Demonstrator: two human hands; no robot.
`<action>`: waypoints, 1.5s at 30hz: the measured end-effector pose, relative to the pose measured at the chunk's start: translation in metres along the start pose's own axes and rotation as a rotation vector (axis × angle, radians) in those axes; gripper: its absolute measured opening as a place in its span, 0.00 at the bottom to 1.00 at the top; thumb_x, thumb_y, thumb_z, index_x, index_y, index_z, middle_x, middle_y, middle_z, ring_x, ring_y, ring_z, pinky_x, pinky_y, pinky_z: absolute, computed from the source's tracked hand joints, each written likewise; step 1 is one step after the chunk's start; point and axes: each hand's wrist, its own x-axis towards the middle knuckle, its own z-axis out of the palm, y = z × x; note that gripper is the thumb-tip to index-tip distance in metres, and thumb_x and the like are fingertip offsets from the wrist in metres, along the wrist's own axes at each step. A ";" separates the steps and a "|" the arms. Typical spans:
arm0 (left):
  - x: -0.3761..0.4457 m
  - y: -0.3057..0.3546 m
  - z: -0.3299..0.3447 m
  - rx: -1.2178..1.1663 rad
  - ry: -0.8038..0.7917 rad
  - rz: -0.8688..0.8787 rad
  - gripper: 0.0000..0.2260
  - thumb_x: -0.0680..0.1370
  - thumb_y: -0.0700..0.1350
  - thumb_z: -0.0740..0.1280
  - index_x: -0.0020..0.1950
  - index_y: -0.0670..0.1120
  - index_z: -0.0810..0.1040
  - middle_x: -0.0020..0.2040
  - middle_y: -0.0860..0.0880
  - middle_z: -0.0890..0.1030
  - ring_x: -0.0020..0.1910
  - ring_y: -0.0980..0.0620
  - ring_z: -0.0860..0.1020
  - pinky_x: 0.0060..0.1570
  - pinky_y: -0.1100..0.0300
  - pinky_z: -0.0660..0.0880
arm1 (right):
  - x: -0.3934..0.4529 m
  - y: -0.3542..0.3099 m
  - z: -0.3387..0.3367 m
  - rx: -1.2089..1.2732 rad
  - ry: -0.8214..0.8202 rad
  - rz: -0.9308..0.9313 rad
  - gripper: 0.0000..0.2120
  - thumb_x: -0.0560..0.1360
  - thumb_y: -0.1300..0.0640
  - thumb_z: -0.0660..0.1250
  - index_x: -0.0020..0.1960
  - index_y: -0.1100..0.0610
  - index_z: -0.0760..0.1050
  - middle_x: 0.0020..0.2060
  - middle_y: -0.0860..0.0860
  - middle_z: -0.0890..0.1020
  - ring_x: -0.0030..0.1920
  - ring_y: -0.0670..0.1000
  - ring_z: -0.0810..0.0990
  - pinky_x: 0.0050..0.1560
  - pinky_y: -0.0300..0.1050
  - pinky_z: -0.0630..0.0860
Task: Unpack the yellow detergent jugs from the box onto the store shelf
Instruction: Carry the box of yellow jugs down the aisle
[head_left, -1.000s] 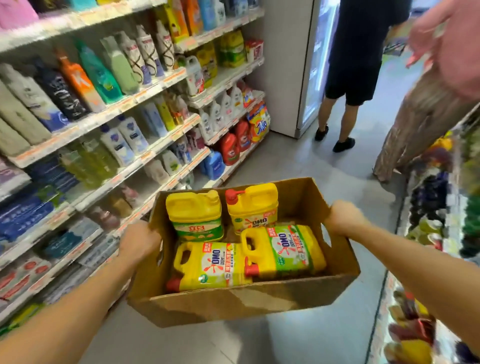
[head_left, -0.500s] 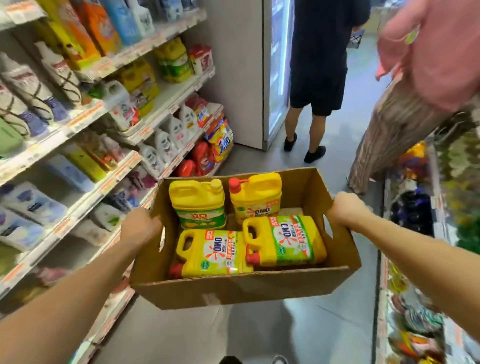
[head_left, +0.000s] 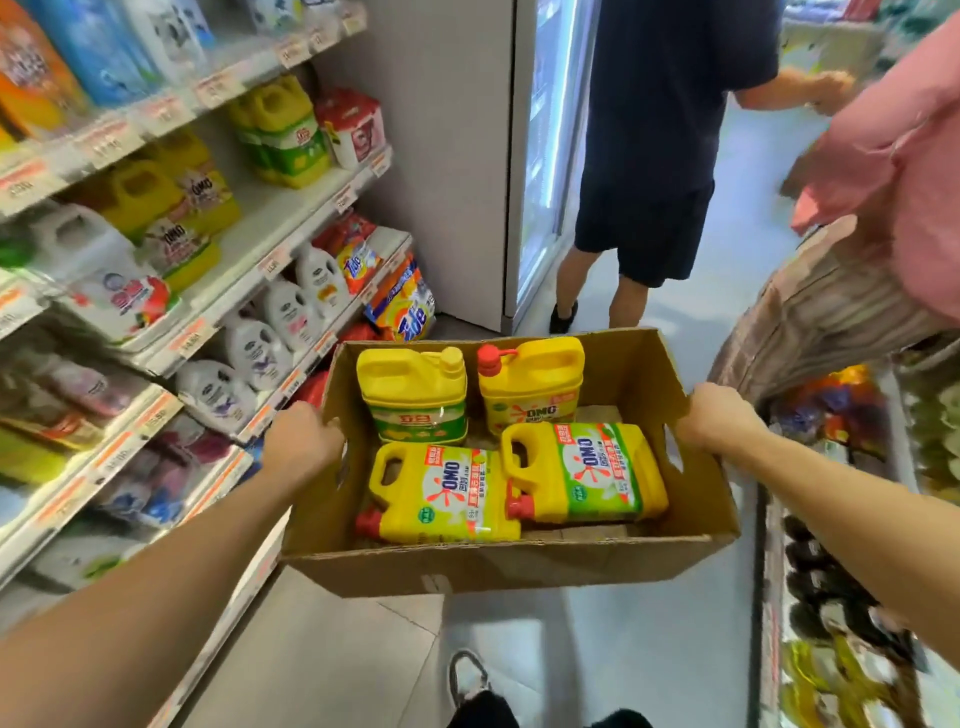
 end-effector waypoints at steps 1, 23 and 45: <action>0.012 0.006 -0.001 -0.017 0.004 -0.016 0.16 0.79 0.48 0.66 0.39 0.36 0.76 0.41 0.33 0.80 0.48 0.32 0.81 0.42 0.48 0.73 | 0.020 -0.010 -0.007 -0.030 -0.008 -0.016 0.07 0.79 0.60 0.65 0.42 0.61 0.74 0.41 0.58 0.81 0.35 0.57 0.77 0.35 0.46 0.73; -0.048 -0.118 0.061 -0.282 0.234 -0.949 0.17 0.80 0.45 0.65 0.40 0.32 0.79 0.42 0.31 0.82 0.45 0.32 0.82 0.41 0.50 0.73 | 0.180 -0.325 0.100 -0.398 -0.222 -0.756 0.15 0.77 0.52 0.67 0.52 0.64 0.81 0.49 0.65 0.84 0.48 0.66 0.84 0.44 0.52 0.79; -0.071 -0.410 0.283 -0.333 0.207 -1.322 0.19 0.83 0.48 0.62 0.40 0.37 0.80 0.36 0.37 0.81 0.38 0.36 0.79 0.41 0.50 0.76 | 0.105 -0.459 0.487 -0.516 -0.389 -0.913 0.11 0.82 0.55 0.64 0.48 0.62 0.79 0.43 0.61 0.84 0.44 0.66 0.83 0.48 0.58 0.83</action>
